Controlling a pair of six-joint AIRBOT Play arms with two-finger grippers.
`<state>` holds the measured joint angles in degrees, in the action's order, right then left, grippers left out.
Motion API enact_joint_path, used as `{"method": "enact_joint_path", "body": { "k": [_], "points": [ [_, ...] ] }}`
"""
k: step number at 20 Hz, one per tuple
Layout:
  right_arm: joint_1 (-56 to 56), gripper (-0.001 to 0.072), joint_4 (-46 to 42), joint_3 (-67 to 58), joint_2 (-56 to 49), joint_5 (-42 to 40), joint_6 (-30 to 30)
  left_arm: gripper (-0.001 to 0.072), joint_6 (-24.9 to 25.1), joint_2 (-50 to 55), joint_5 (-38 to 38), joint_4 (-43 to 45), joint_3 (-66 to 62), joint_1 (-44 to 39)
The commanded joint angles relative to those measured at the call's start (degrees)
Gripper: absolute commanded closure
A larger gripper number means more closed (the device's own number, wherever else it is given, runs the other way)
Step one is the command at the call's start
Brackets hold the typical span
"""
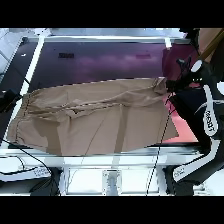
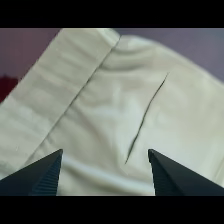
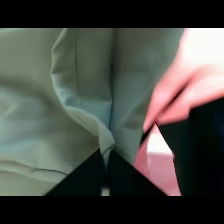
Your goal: Fold the clothes and pants, and hang the long-sleeved shirts on hangers.
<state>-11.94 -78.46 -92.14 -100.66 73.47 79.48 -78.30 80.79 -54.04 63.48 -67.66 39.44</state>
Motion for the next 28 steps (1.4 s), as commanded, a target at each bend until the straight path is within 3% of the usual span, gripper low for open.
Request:
{"method": "enact_joint_path", "body": {
  "k": [1,2,7,8,9,10,12,14,15,17,18,21,27,28],
  "points": [
    [-1.57,0.0227,-0.92,4.13,0.96,-0.44,6.01,0.0098,-3.87,-0.63,-9.09,4.07,-0.02,2.86],
    [-1.6,0.0177,-0.94,2.56,1.86,1.22,5.97,0.0098,-5.16,-1.81,-12.07,6.62,0.04,4.94],
    [-2.16,0.0178,-3.02,-4.31,13.0,7.17,2.62,0.0102,-5.27,-14.1,-19.1,15.1,6.4,18.03],
    [-2.47,0.0177,-2.86,-4.28,16.17,8.17,1.38,0.0134,-5.16,-16.55,-19.65,16.09,10.01,21.86],
    [-2.84,0.0178,-2.75,-4.13,19.21,10.34,0.42,0.024,-4.59,-18.1,-19.98,16.2,13.55,25.7],
    [-3.3,0.0178,-2.71,-3.45,21.97,12.68,-0.59,0.0264,-4.39,-19.04,-19.06,15.65,17.07,29.68],
    [-3.8,0.0178,-1.53,0.11,28.41,17.77,-1.22,0.0262,-1.99,-18.91,-16.13,11.06,22.53,36.83],
    [-3.78,0.0177,0.61,5.99,36.48,17.11,-1.2,0.0249,0.39,-17.64,-12.22,2.82,25.49,41.53],
    [-3.78,0.0178,1.53,8.66,40.3,16.46,-1.2,0.0152,3.26,-16.37,-11.93,-1.18,25.57,42.73],
    [-3.78,0.0178,1.73,13.33,47.95,17.03,-0.76,0.005,8.81,-12.85,-10.99,-8.33,25.55,43.25],
    [-3.78,0.0178,1.73,15.17,51.3,17.11,0.15,0.0038,11.04,-10.45,-10.88,-12.15,25.55,43.15],
    [-3.78,0.0178,0.11,19.21,60.98,17.11,4.26,0.004,18.36,-3.63,-11.04,-22.86,25.55,43.01],
    [-3.78,0.018,-6.27,19.41,71.12,15.52,10.29,0.0072,20.33,2.93,-10.8,-24.83,25.51,43.01],
    [-3.78,0.0182,-6.47,19.43,71.3,15.54,10.99,0.0162,20.94,3.23,-10.69,-26.73,25.51,42.95]
  ]
}}
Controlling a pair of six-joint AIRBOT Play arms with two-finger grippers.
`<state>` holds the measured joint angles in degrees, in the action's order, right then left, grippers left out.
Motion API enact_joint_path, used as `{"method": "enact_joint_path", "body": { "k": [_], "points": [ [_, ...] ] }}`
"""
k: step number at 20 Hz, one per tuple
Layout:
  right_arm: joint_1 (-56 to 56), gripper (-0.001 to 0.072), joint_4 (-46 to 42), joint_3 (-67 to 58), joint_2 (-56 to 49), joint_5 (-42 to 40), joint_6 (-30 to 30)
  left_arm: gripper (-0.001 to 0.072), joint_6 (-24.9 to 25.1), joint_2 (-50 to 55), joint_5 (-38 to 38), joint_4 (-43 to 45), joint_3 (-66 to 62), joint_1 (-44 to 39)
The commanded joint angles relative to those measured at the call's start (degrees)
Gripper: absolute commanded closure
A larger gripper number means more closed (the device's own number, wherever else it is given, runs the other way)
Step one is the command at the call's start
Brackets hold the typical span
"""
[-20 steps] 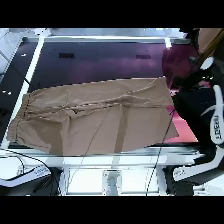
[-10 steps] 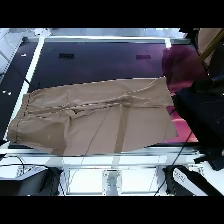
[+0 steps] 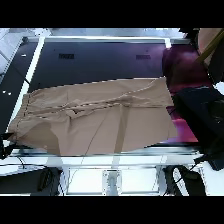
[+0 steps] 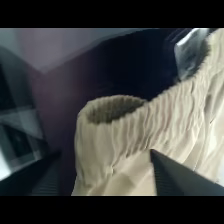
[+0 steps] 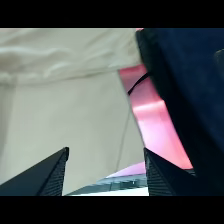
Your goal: Fold the clothes and pants, and hang the long-sleeved shirts on hangers.
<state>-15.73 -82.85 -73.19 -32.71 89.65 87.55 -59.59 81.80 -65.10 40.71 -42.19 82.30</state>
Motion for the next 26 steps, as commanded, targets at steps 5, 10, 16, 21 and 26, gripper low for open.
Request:
{"method": "enact_joint_path", "body": {
  "k": [5,10,16,21,26],
  "points": [
    [-0.02,0.0184,-2.75,0.48,-0.02,0.35,4.61,0.0652,6.73,2.6,1.07,-6.08,0.02,-4.31],
    [-4.33,0.0184,-14.62,6.69,-4.76,11.04,3.89,0.0683,8.02,2.54,1.05,-6.08,-0.2,-7.78],
    [-35.08,0.02,13.73,40.06,-1.29,1.36,-2.1,0.0684,8.02,2.51,0.79,-6.08,-0.39,-7.67],
    [-42.56,0.0193,26.75,56.13,-4.96,-18.1,-6.03,0.0684,8.04,2.51,-1.84,-6.05,-0.39,-7.67],
    [-42.56,0.0234,24.2,56.15,-7.19,-20.98,-6.36,0.0685,8.24,2.51,-1.79,-6.03,-0.39,-7.67]
  ]
}}
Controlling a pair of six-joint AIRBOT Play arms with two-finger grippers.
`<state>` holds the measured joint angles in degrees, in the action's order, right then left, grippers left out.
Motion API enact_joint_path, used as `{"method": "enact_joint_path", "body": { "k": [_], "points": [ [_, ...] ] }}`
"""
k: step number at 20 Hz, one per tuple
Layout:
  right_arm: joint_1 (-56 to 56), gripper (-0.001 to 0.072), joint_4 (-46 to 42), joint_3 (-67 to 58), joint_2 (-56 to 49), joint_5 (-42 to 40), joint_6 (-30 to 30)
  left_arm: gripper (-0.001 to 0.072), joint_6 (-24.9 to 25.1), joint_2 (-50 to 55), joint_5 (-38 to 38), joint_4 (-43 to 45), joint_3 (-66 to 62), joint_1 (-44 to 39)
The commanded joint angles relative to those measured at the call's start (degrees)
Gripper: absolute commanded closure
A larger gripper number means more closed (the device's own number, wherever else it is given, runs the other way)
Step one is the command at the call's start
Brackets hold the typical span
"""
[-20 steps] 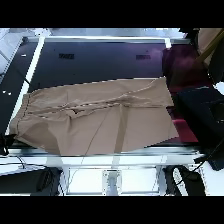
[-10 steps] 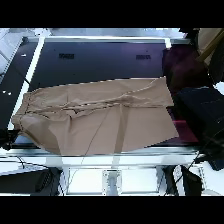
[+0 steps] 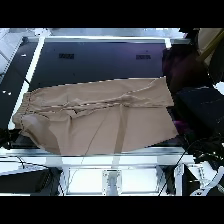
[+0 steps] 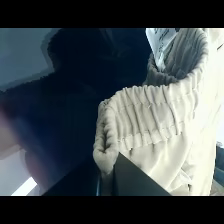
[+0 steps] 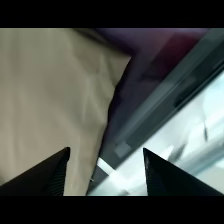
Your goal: Fold the clothes and pants, and hang the long-sleeved shirts on hangers.
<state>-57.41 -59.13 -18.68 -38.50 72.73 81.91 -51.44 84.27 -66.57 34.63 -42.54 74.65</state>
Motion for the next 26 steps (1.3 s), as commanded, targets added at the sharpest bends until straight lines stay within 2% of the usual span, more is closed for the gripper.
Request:
{"method": "enact_joint_path", "body": {
  "k": [1,5,8,12,14,15,16,17,18,22,24,26],
  "points": [
    [-0.87,0.0235,0.2,1.68,-2.78,-4.94,-1.01,0.0685,0.09,0.04,-0.5,0.04,-0.04,-0.02],
    [0.28,0.0234,1.68,1.68,-10.91,-7.87,-3.91,0.0685,0.76,-0.28,-0.55,0.11,-0.04,-0.02],
    [4.26,0.0234,6.99,1.66,-15.13,-12.35,-7.3,0.0685,1.36,-1.01,-0.46,3.23,-0.07,-0.02],
    [9.14,0.0245,9.84,1.62,-16.81,-18.56,-7.48,0.0685,1.33,-1.36,-0.5,7.21,-0.09,-0.02],
    [10.73,0.0285,9.81,1.62,-17.27,-19.85,-7.45,0.0685,1.33,-1.36,-0.48,7.17,-0.09,-0.04],
    [11.28,0.0393,9.92,1.62,-17.42,-20.0,-7.45,0.0686,1.33,-1.38,-0.5,7.17,-0.09,-0.04],
    [11.67,0.0548,10.32,1.62,-17.35,-19.91,-7.48,0.0685,1.31,-1.38,-0.59,7.17,-0.11,-0.04],
    [11.72,0.0663,11.54,1.55,-17.29,-19.23,-7.89,0.0686,1.31,-1.53,-1.11,7.23,-0.26,-0.02],
    [11.72,0.0699,11.87,0.94,-17.11,-17.7,-8.72,0.0687,1.27,-1.95,-2.36,8.48,-1.14,-0.02],
    [11.67,0.0699,10.14,-7.1,-13.6,-5.68,-9.57,0.0687,-5.77,-6.29,-5.95,19.3,-8.46,-0.04],
    [11.69,0.07,10.08,-13.57,-11.54,-1.01,-8.48,0.0687,-7.78,-9.51,-5.7,19.71,-12.07,-0.2],
    [13.49,0.0701,11.45,-20.2,-11.21,-1.38,-7.17,0.0689,-8.96,-11.65,-5.51,19.8,-16.48,-2.54]
  ]
}}
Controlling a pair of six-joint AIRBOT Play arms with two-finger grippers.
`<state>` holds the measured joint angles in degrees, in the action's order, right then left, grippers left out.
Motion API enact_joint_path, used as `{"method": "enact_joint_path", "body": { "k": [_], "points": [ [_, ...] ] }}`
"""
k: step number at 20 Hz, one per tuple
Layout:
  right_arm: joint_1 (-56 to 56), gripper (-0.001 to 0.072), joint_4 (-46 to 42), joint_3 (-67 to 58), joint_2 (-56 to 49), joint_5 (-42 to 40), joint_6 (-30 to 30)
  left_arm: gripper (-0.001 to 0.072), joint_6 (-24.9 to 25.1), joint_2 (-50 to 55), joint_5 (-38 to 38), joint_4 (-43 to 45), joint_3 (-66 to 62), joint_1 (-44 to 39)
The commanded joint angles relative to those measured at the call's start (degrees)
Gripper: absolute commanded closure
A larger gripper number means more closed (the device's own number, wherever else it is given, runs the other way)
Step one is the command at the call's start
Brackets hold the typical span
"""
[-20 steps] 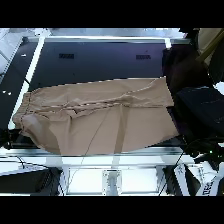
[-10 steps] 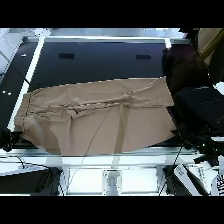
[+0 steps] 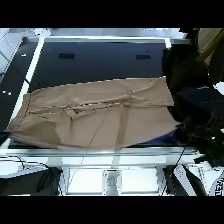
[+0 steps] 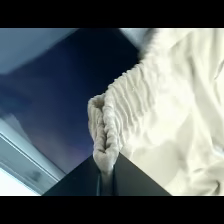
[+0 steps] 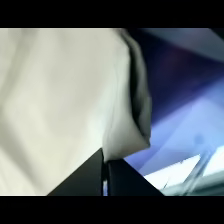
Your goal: Fold the clothes and pants, and hang the long-sleeved shirts on hangers.
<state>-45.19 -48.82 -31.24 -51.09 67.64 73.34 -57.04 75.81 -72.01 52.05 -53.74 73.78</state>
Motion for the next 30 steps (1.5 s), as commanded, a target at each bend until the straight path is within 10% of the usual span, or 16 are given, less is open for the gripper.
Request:
{"method": "enact_joint_path", "body": {
  "k": [1,5,13,22,23,24,25,28,30],
  "points": [
    [3.8,0.0701,1.84,-10.54,0.85,1.18,2.69,0.0689,-5.22,-3.58,-0.02,2.43,-7.41,-3.8],
    [18.23,0.0702,2.03,-21.42,-7.56,-13.38,6.14,0.0689,-13.64,-3.54,9.55,5.75,-13.94,-18.27],
    [31.85,0.0701,2.12,-49.27,-41.29,-25.66,13.79,0.0689,-47.74,8.68,32.35,37.64,-25.83,-40.7],
    [34.05,0.07,2.03,-64.04,-56.63,-30.14,18.16,0.067,-51.52,20.74,39.39,37.07,-33.11,-43.54],
    [34.56,0.07,2.01,-64.04,-56.65,-30.69,18.12,0.049,-50.36,20.85,40.44,37.07,-33.14,-44.54],
    [34.91,0.0699,2.03,-64.15,-56.65,-31.1,18.12,0.0125,-48.17,20.81,41.46,37.09,-33.16,-45.31],
    [34.95,0.0667,2.08,-64.5,-56.63,-30.97,18.12,-0.0008,-47.78,20.79,41.48,37.07,-33.68,-45.55],
    [33.94,0.0361,1.86,-67.32,-56.63,-26.32,18.12,-0.0011,-48.83,19.52,39.08,36.3,-37.31,-45.11],
    [32.37,0.0361,0.28,-70.34,-56.54,-20.37,18.14,-0.001,-48.81,16.68,38.97,35.98,-38.95,-45.11]
  ]
}}
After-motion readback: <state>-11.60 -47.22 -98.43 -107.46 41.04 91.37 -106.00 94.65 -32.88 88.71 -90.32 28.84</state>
